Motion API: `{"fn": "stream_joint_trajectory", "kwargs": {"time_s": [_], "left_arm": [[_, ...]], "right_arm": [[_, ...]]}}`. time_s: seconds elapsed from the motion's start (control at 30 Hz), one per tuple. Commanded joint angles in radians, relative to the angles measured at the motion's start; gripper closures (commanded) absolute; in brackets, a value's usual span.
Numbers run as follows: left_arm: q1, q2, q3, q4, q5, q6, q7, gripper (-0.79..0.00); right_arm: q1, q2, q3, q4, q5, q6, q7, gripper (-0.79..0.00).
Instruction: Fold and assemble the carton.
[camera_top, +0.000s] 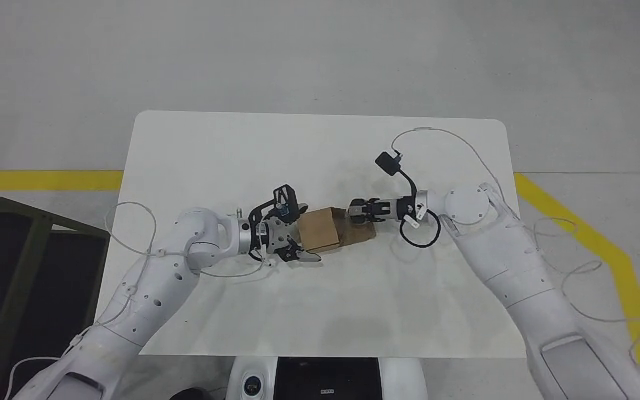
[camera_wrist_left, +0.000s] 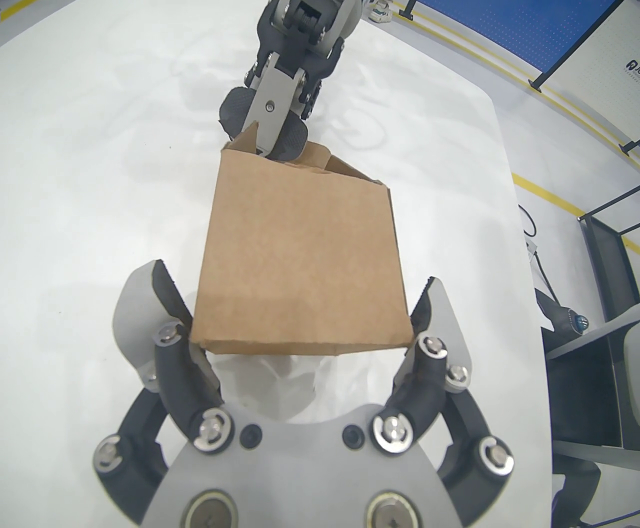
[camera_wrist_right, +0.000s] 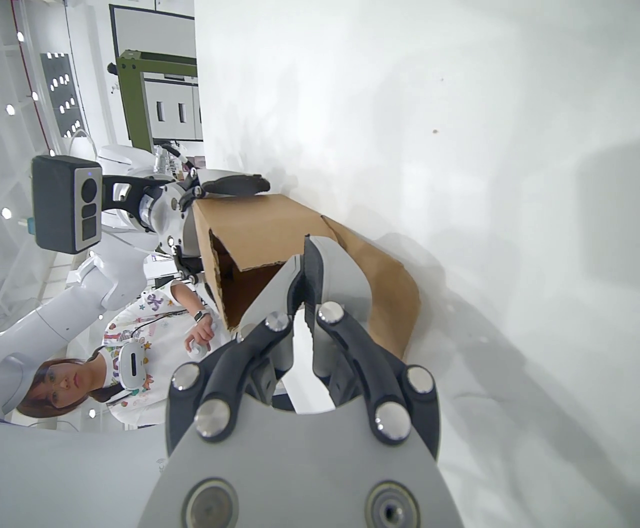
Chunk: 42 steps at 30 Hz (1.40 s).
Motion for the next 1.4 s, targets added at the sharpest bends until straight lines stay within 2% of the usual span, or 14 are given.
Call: {"fn": "stream_joint_trajectory", "kwargs": {"time_s": [0.0,0.17,0.53,0.93,1.37], "left_arm": [[0.000,0.000,0.000,0.001,-0.002,0.000,-0.002,-0.785],[0.002,-0.001,0.000,-0.002,-0.006,-0.001,-0.006,-0.785],[0.004,-0.003,-0.003,-0.002,-0.008,0.002,-0.015,-0.785],[0.007,-0.005,-0.004,-0.006,-0.014,0.009,-0.025,-0.785],[0.013,-0.005,-0.008,-0.015,-0.014,0.010,-0.032,-0.785]], "right_arm": [[0.003,-0.003,-0.006,-0.001,0.009,-0.013,0.011,0.000],[0.023,-0.012,-0.032,0.018,0.038,-0.041,0.065,0.000],[0.034,-0.024,-0.063,0.039,0.075,-0.035,0.132,0.000],[-0.002,-0.043,-0.106,0.011,0.105,0.023,0.077,0.000],[-0.020,-0.055,-0.120,-0.014,0.124,0.041,0.041,0.000]]}}
